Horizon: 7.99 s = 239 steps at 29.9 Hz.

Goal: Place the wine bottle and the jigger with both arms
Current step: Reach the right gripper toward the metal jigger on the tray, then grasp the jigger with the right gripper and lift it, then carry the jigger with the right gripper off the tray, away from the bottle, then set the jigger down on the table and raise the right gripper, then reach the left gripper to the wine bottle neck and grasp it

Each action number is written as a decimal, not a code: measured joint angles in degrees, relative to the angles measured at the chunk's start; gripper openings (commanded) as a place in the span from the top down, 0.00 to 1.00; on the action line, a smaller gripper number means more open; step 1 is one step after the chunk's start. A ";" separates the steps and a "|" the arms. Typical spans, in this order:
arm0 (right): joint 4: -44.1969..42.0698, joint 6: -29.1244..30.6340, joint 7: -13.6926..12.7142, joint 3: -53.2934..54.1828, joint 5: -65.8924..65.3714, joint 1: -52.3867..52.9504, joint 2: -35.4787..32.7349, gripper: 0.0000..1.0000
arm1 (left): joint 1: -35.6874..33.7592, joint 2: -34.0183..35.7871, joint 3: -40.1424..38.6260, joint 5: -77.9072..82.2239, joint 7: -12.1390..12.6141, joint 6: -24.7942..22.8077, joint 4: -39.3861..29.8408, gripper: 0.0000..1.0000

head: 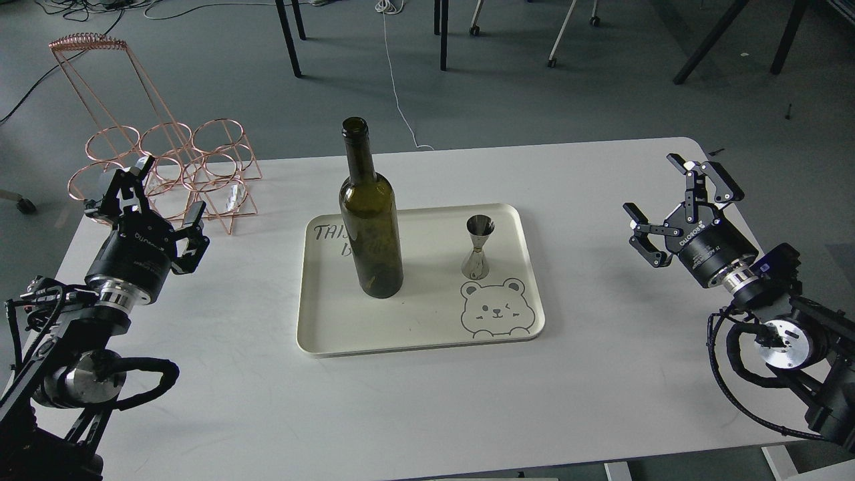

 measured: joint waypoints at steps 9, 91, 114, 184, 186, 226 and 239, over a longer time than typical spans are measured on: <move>3.24 0.00 0.00 -0.06 -8.48 0.42 -1.70 0.01 | -0.11 0.18 -0.16 -0.17 -0.15 0.46 1.21 0.02; -18.08 -52.09 0.00 -19.40 -103.83 17.81 24.76 0.85 | -0.42 -0.40 0.01 -0.08 -5.47 0.68 -1.16 0.02; -18.05 -56.02 -0.01 -16.92 -81.66 15.15 5.68 0.84 | -0.40 -0.56 0.24 0.01 -5.47 0.59 -1.17 0.02; -14.75 -56.00 0.01 -22.62 -69.61 5.50 2.33 0.06 | -0.29 -0.69 0.63 0.27 -5.47 0.58 -1.17 0.02; -11.05 -56.00 0.01 -24.48 -69.60 5.59 -0.59 0.06 | -0.26 -0.73 0.63 0.27 -5.47 0.58 -1.17 0.02; 11.65 -23.58 0.00 -2.87 -10.25 18.76 -1.25 0.02 | -0.31 -0.11 0.63 0.60 -5.56 0.26 -2.74 0.02; 1.83 -0.01 0.00 -2.71 1.83 11.36 5.58 0.01 | 1.08 14.62 0.96 27.26 -15.34 -3.16 -13.62 0.02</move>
